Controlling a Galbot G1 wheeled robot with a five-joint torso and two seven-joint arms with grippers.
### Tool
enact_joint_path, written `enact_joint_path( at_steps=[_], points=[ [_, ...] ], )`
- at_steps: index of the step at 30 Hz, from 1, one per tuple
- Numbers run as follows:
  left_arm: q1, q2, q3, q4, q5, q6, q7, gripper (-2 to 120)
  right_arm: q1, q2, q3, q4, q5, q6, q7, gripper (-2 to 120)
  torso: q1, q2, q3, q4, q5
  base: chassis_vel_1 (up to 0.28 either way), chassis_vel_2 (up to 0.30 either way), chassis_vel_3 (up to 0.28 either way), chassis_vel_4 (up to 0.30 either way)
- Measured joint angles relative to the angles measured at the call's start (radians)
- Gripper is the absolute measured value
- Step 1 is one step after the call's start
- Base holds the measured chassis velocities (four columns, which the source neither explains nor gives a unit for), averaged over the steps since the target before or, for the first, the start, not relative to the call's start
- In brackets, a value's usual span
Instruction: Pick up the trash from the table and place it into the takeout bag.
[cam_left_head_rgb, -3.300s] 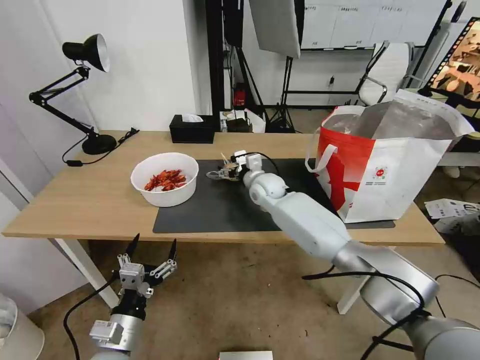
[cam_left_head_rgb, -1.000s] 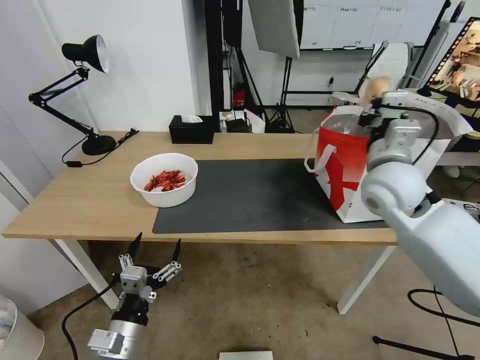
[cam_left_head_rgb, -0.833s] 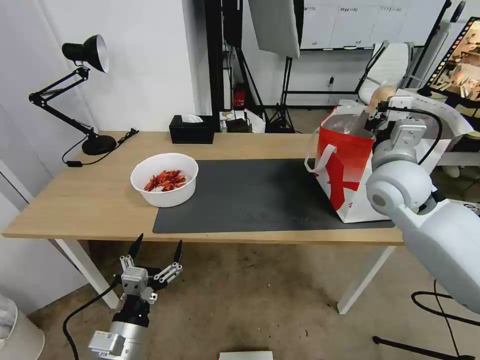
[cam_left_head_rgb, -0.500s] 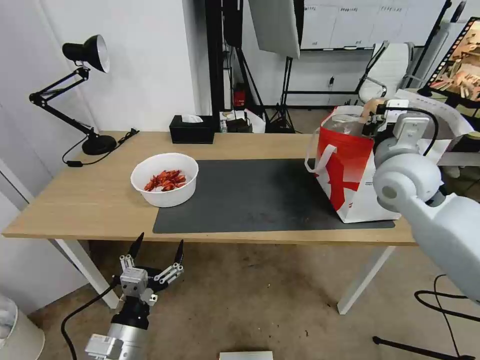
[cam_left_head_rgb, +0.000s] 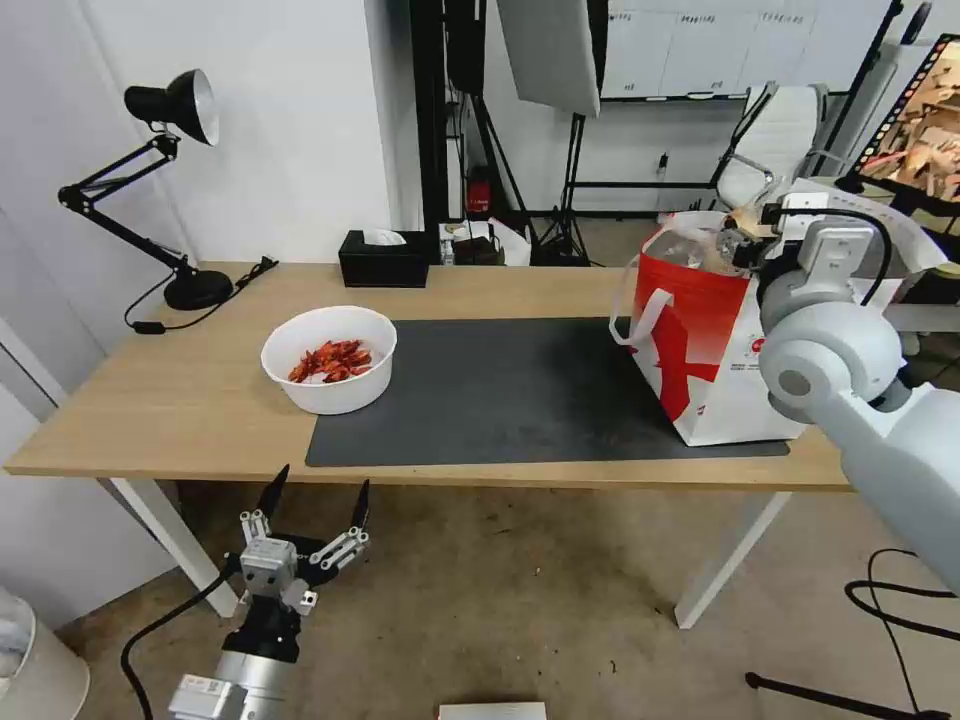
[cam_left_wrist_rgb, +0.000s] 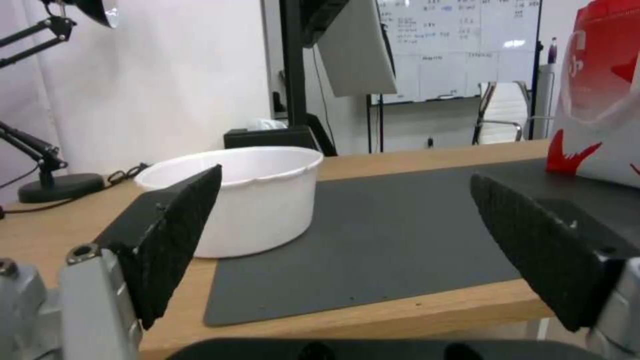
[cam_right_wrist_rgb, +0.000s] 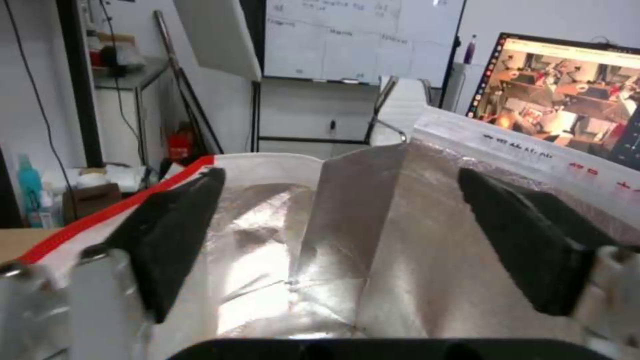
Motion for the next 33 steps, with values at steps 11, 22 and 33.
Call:
enact_joint_path(
  at_steps=[11, 22, 33],
  points=[
    [0.0, 0.002, -0.002, -0.005, 0.0, 0.0, 0.0, 100, -0.04, -0.001, 0.017, 0.019, 0.004, 0.027, -0.01, 100, 0.0, 0.0, 0.0, 0.0, 0.0, 0.0, 0.0, 0.0, 0.0],
    [-0.007, -0.015, -0.003, -0.005, -0.004, -0.012, 0.0, 100, -0.398, -0.015, 0.231, 0.177, -0.008, 0.383, -0.439, 100, 0.0, 0.0, 0.0, 0.0001, 0.0003, 0.0, 0.0, 0.0, 0.0],
    [-0.012, -0.004, 0.002, -0.007, -0.009, -0.012, 0.0, 100, -1.178, 0.245, 0.579, 0.284, -0.405, 0.612, -0.727, 100, 0.0, 0.0, 0.0, -0.0002, -0.0001, 0.0, 0.0, 0.0, 0.0]
  ],
)
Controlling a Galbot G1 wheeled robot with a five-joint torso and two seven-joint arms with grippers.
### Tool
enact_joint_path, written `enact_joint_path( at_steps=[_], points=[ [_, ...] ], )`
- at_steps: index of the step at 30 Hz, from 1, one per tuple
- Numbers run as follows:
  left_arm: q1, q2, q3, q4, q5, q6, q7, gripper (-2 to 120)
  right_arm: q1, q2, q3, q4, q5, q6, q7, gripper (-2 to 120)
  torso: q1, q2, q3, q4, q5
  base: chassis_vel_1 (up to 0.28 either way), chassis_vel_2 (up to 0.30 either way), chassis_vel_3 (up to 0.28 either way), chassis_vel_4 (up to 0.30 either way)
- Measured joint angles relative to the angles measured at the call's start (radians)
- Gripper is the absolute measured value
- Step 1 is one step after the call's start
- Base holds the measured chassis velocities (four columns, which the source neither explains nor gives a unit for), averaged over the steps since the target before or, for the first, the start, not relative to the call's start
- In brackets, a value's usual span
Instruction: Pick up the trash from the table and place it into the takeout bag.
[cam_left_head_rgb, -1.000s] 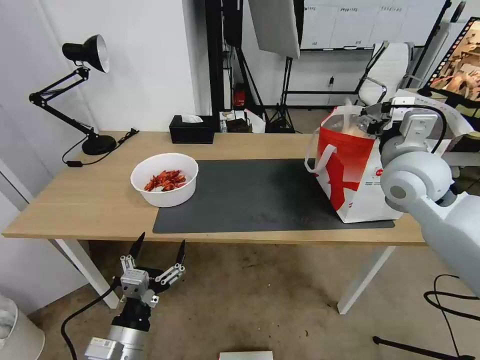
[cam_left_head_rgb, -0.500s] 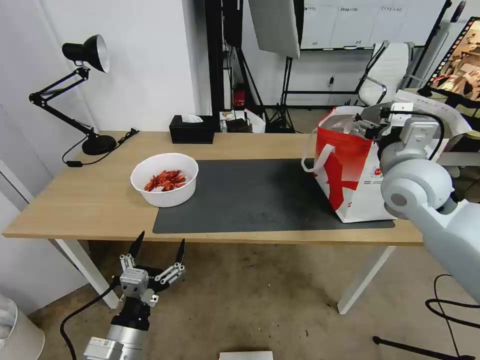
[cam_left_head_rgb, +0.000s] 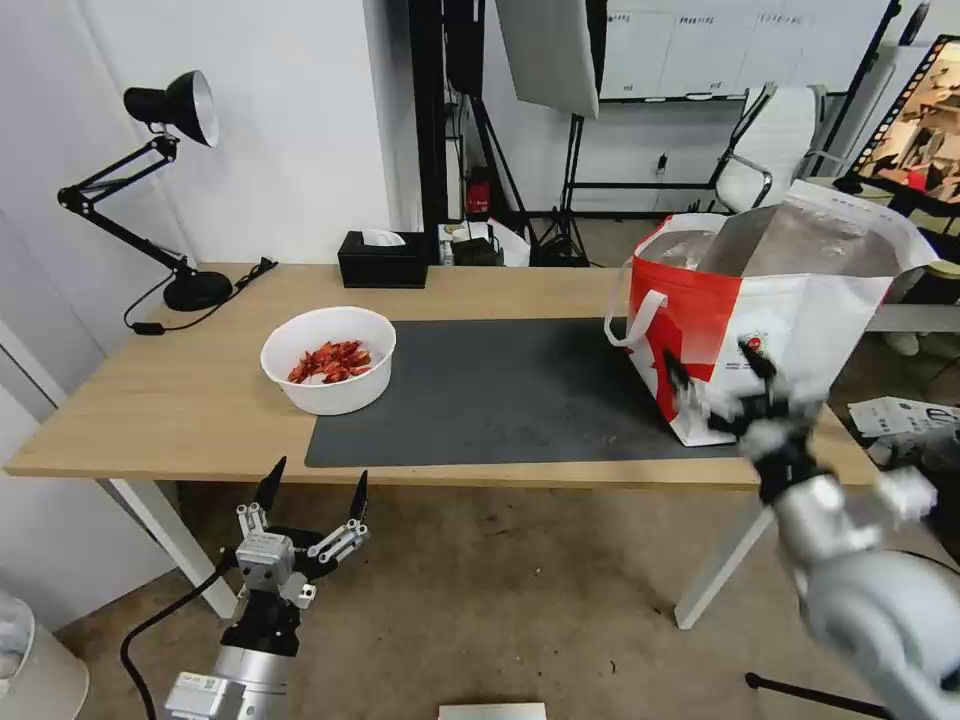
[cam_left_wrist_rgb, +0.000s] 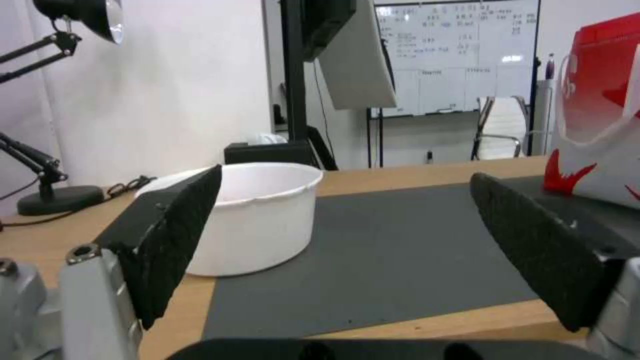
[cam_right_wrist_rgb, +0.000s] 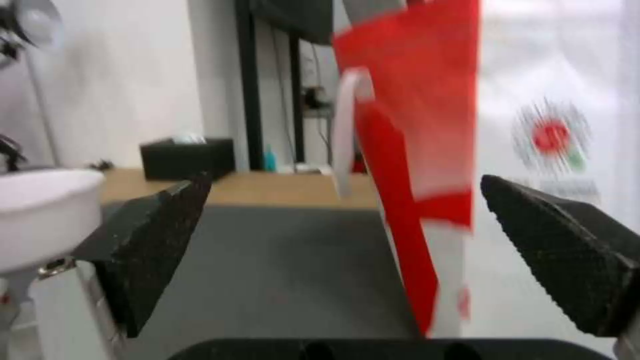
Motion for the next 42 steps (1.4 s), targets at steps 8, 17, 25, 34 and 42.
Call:
enact_joint_path(
  at_steps=[8, 17, 25, 34, 42],
  points=[
    [0.001, -0.004, 0.009, 0.006, 0.001, -0.002, 0.001, 100, -0.102, 0.106, -0.022, -0.042, -0.124, 0.022, -0.003, 100, 0.0, 0.0, 0.0, 0.0002, 0.0, 0.0, 0.0, 0.0, 0.0],
    [0.006, -0.003, 0.01, 0.008, 0.001, -0.006, 0.004, 100, -0.122, 0.148, -0.045, -0.107, -0.16, 0.025, 0.004, 100, 0.0, 0.0, 0.0, 0.0002, 0.0, 0.0, 0.0, 0.0, 0.0],
    [0.007, -0.006, 0.01, 0.01, 0.003, -0.008, 0.005, 100, -0.126, 0.157, -0.047, -0.122, -0.159, 0.021, 0.012, 100, 0.0, 0.0, 0.0, 0.0002, 0.0, 0.0, 0.0, 0.0, 0.0],
    [-0.023, 0.025, -0.002, 0.011, -0.025, 0.01, 0.001, 100, -0.125, 0.156, -0.048, -0.122, -0.156, 0.018, 0.015, 100, 0.0, 0.0, 0.0, 0.0003, 0.0, 0.0, 0.0, 0.0, 0.0],
    [-0.184, 0.225, -0.086, -0.026, -0.328, 0.204, -0.081, 100, -0.123, 0.155, -0.049, -0.122, -0.154, 0.017, 0.016, 100, 0.0, 0.0, 0.0, 0.0001, -0.0001, 0.0, 0.0, 0.0, 0.0]
  ],
)
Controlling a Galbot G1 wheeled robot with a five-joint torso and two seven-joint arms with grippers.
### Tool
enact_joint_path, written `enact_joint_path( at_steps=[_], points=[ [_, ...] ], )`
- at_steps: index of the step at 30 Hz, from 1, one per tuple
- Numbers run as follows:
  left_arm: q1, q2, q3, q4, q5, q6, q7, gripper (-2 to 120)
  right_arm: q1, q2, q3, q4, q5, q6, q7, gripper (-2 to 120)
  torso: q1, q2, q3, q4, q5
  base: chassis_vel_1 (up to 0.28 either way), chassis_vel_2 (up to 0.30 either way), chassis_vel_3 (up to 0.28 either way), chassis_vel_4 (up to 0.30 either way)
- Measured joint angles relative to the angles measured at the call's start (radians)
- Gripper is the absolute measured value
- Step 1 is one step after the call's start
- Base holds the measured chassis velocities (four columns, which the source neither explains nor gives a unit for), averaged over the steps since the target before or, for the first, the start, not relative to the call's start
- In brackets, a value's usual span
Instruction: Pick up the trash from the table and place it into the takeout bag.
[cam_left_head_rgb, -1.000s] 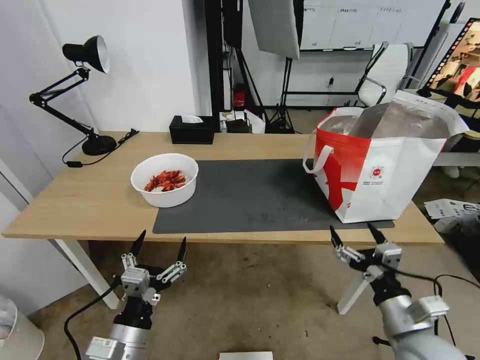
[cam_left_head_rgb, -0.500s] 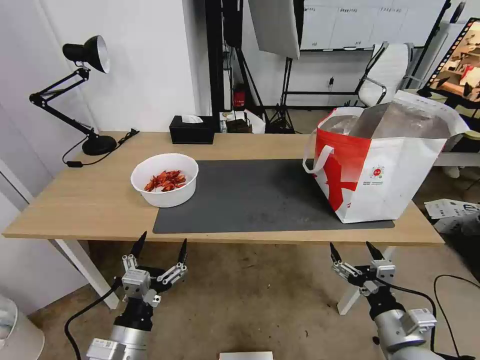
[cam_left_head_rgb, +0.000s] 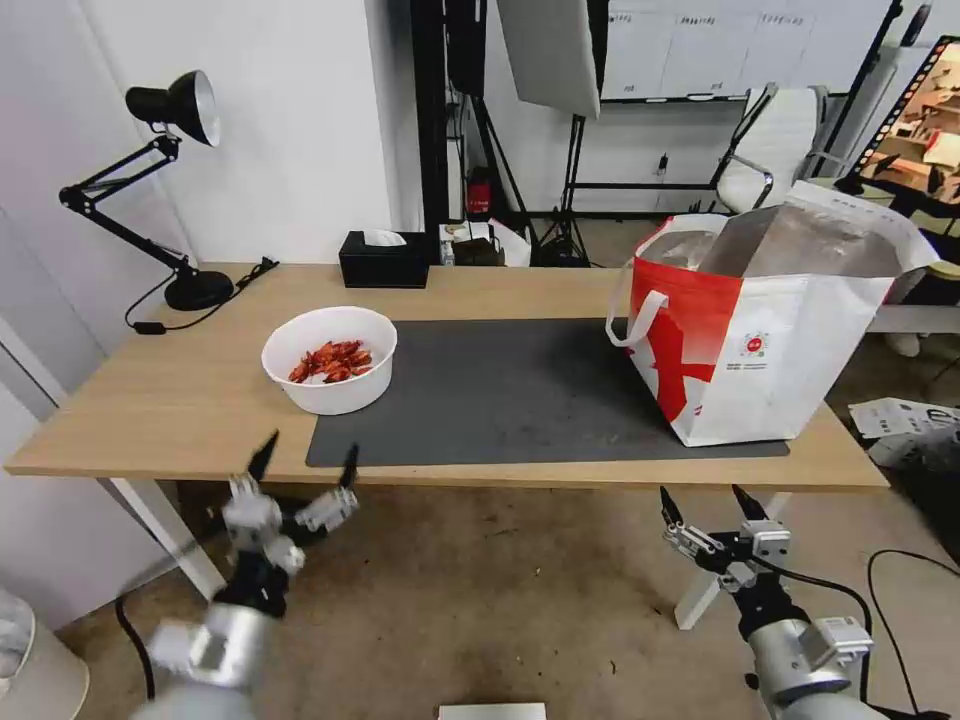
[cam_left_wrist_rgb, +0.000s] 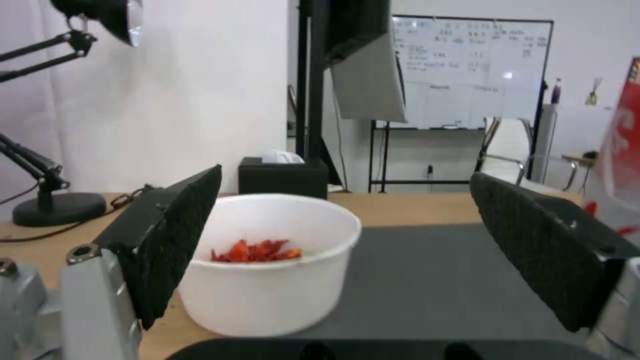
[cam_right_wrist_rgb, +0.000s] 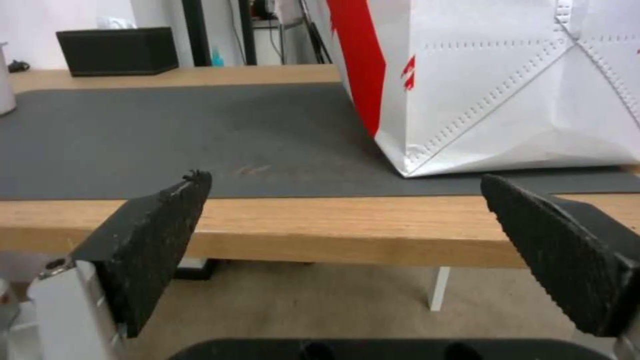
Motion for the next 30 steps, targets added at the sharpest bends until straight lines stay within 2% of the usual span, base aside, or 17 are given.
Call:
enact_joint_path(
  at_steps=[1, 2, 4, 5, 7, 8, 9, 10, 11, 14, 15, 17, 18, 22, 23, 25, 30],
  points=[
    [0.0, 0.0, 0.0, 0.0, 0.0, 0.0, 0.0, 100, 0.0, 0.0, 0.0, 0.0, 0.0, 0.0, 0.0, 100, 0.0, 0.0, 0.0, 0.0, 0.0, 0.0, 0.0, 0.0, 0.0],
    [-0.012, 0.031, -0.018, -0.003, -0.053, 0.026, -0.014, 100, 0.0, 0.0, 0.0, 0.0, 0.0, 0.0, 0.0, 100, 0.0, 0.0, 0.0, -0.0001, -0.0001, 0.0, 0.0, 0.0, 0.0],
    [-0.049, 0.142, -0.065, 0.005, -0.224, 0.133, -0.034, 100, 0.001, 0.0, 0.0, 0.0, 0.0, 0.0, 0.0, 100, 0.0, 0.0, 0.0, 0.0005, 0.0, 0.0, 0.0, 0.0, 0.0],
    [-0.049, 0.142, -0.065, 0.005, -0.224, 0.133, -0.034, 100, 0.001, 0.0, 0.0, 0.0, 0.0, 0.0, 0.0, 100, 0.0, 0.0, 0.0, 0.0005, 0.0, 0.0, 0.0, 0.0, 0.0],
    [-0.082, 0.209, -0.074, 0.023, -0.313, 0.2, -0.04, 100, 0.001, 0.0, 0.0, 0.0, 0.001, 0.0, 0.001, 100, 0.0, 0.0, 0.0, 0.0002, 0.0001, 0.0, 0.0, 0.0, 0.0],
    [-0.137, 0.283, -0.073, 0.06, -0.426, 0.282, -0.042, 100, 0.001, -0.001, 0.0, 0.0, 0.001, -0.001, 0.0, 100, 0.0, 0.0, 0.0, 0.0001, -0.0002, 0.0, 0.0, 0.0, 0.0],
    [-0.137, 0.283, -0.073, 0.06, -0.426, 0.282, -0.042, 100, 0.001, -0.001, 0.0, 0.0, 0.001, -0.001, 0.0, 100, 0.0, 0.0, 0.0, 0.0001, -0.0002, 0.0, 0.0, 0.0, 0.0],
    [-0.198, 0.339, -0.058, 0.106, -0.534, 0.339, -0.042, 100, 0.001, -0.001, 0.0, 0.0, 0.001, -0.001, 0.001, 100, 0.0, 0.0, 0.0, 0.0002, 0.0, 0.0, 0.0, 0.0, 0.0],
    [-0.198, 0.339, -0.058, 0.106, -0.534, 0.339, -0.042, 100, 0.001, -0.001, 0.0, 0.0, 0.001, -0.001, 0.001, 100, 0.0, 0.0, 0.0, 0.0002, 0.0, 0.0, 0.0, 0.0, 0.0],
    [-0.393, 0.436, 0.01, 0.253, -0.744, 0.452, -0.044, 100, 0.001, -0.001, 0.0, 0.001, 0.001, -0.001, 0.001, 100, 0.0, 0.0, 0.0, -0.0001, -0.0003, 0.0, 0.0, 0.0, 0.0],
    [-0.393, 0.436, 0.01, 0.253, -0.744, 0.452, -0.044, 100, 0.001, -0.001, 0.0, 0.001, 0.001, -0.001, 0.001, 100, 0.0, 0.0, 0.0, -0.0001, -0.0003, 0.0, 0.0, 0.0, 0.0],
    [-0.519, 0.485, 0.068, 0.348, -0.803, 0.505, -0.059, 100, 0.001, -0.001, 0.0, 0.001, 0.001, -0.001, 0.001, 100, 0.0, 0.0, 0.0, -0.0001, 0.0001, 0.0, 0.0, 0.0, 0.0],
    [-0.519, 0.485, 0.068, 0.348, -0.803, 0.505, -0.059, 100, 0.001, -0.001, 0.0, 0.001, 0.001, -0.001, 0.001, 100, 0.0, 0.0, 0.0, -0.0001, 0.0001, 0.0, 0.0, 0.0, 0.0],
    [-0.632, 0.523, 0.144, 0.444, -0.817, 0.547, -0.074, 100, 0.001, -0.001, 0.0, 0.001, 0.001, -0.001, 0.001, 100, 0.0, 0.0, 0.0, 0.0001, 0.0, 0.0, 0.0, 0.0, 0.0],
    [-0.696, 0.536, 0.194, 0.502, -0.819, 0.583, -0.081, 100, 0.002, -0.001, 0.0, 0.001, 0.001, -0.001, 0.001, 100, 0.0, 0.0, 0.0, 0.0002, 0.0002, 0.0, 0.0, 0.0, 0.0],
    [-0.796, 0.533, 0.288, 0.592, -0.817, 0.62, -0.094, 100, 0.002, -0.001, 0.0, 0.001, 0.001, -0.001, 0.001, 100, 0.0, 0.0, 0.0, 0.0003, -0.0001, 0.0, 0.0, 0.0, 0.0],
    [-0.903, 0.508, 0.381, 0.673, -0.819, 0.636, -0.12, 100, 0.002, -0.001, 0.0, 0.002, 0.001, -0.001, 0.001, 100, 0.0, 0.0, 0.0, 0.0, 0.0002, 0.0, 0.0, 0.0, 0.0]
  ],
)
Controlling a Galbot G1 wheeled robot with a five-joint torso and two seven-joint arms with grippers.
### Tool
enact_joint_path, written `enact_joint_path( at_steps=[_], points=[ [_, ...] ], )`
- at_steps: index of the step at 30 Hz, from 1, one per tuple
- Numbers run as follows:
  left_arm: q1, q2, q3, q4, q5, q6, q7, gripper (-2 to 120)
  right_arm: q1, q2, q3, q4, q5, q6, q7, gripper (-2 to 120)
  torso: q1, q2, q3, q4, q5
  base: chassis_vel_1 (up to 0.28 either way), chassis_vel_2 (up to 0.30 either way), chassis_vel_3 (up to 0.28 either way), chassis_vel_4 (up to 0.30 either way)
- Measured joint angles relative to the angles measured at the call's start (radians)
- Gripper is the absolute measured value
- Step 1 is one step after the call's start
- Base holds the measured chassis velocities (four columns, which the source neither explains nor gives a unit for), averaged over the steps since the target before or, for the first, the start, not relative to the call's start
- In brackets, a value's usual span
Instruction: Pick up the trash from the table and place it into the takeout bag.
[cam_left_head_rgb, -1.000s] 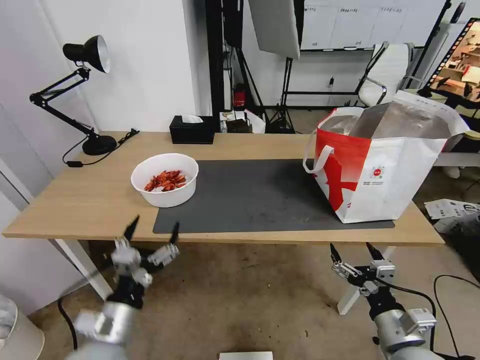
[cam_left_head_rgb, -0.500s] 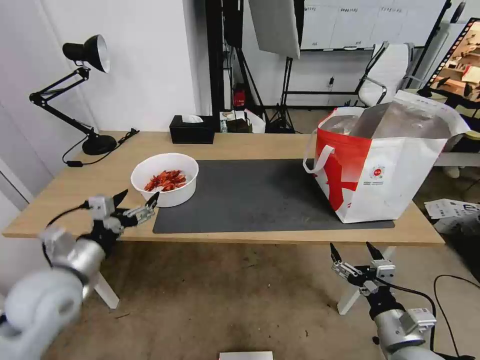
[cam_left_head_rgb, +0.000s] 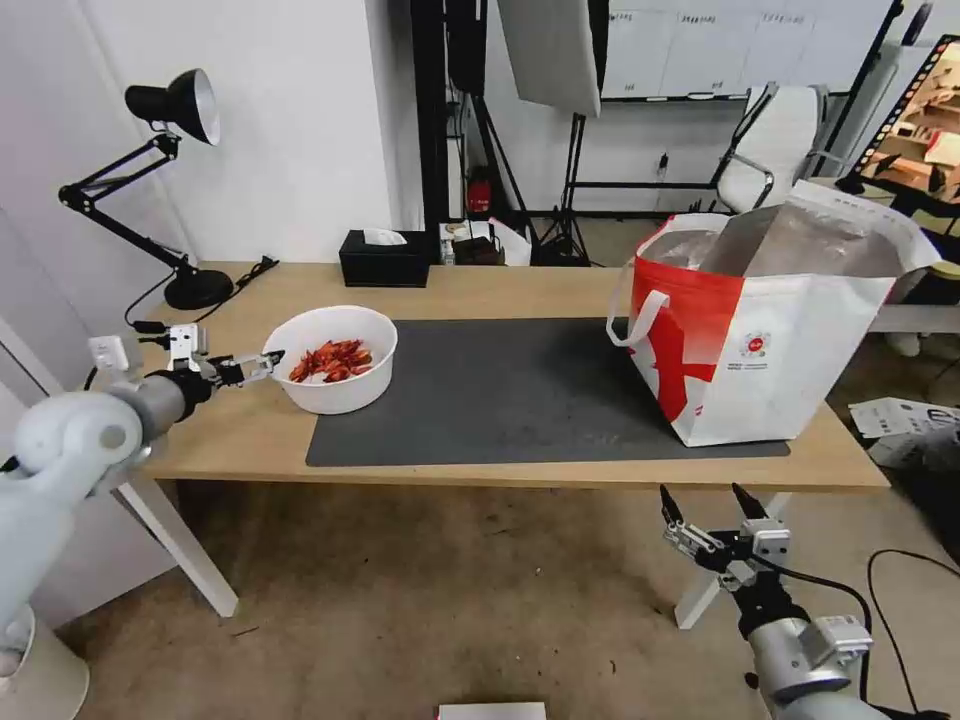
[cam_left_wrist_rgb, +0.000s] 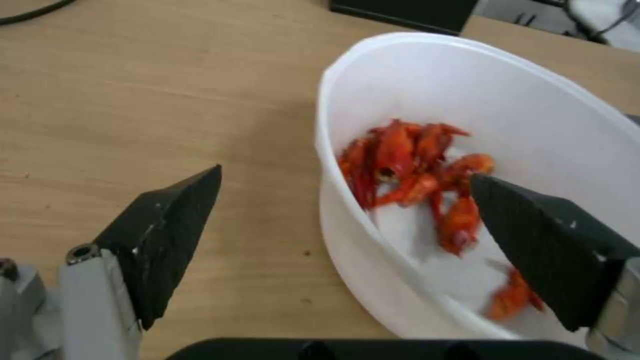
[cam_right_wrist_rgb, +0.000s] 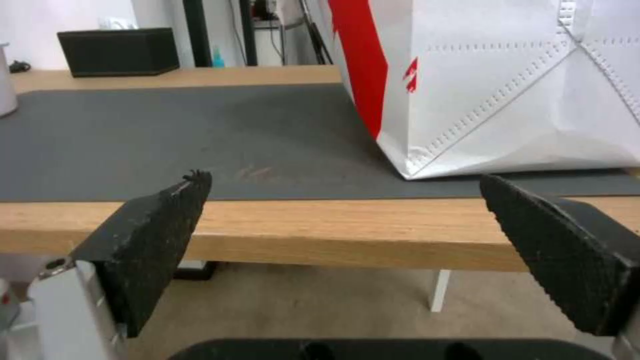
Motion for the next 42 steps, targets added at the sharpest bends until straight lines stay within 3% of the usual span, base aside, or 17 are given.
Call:
enact_joint_path(
  at_steps=[3, 12, 38, 42],
  points=[
    [-0.087, -0.026, 0.09, 0.071, -0.014, 0.022, -0.035, 100, 0.0, 0.0, 0.0, 0.0, 0.0, 0.0, 0.0, 100, 0.0, 0.0, 0.0, 0.0, 0.0, 0.0, 0.0, 0.0, 0.0],
    [-0.179, -0.071, 0.15, 0.131, -0.09, 0.07, -0.144, 97, 0.0, 0.0, 0.0, 0.0, 0.0, 0.0, 0.0, 100, 0.0, 0.0, 0.0, -0.0001, 0.0, 0.0, 0.0, 0.0, 0.0],
    [-0.177, -0.071, 0.159, 0.103, -0.142, 0.071, -0.153, 0, 0.0, 0.0, 0.0, 0.0, 0.0, 0.0, 0.0, 100, 0.0, 0.0, 0.0, 0.0001, 0.0, 0.0, 0.0, 0.0, 0.0],
    [-0.172, -0.07, 0.157, 0.103, -0.144, 0.069, -0.151, 0, 0.0, 0.0, 0.0, 0.0, 0.0, 0.0, 0.0, 100, 0.0, 0.0, 0.0, 0.0001, 0.0, 0.0, 0.0, 0.0, 0.0]
  ],
)
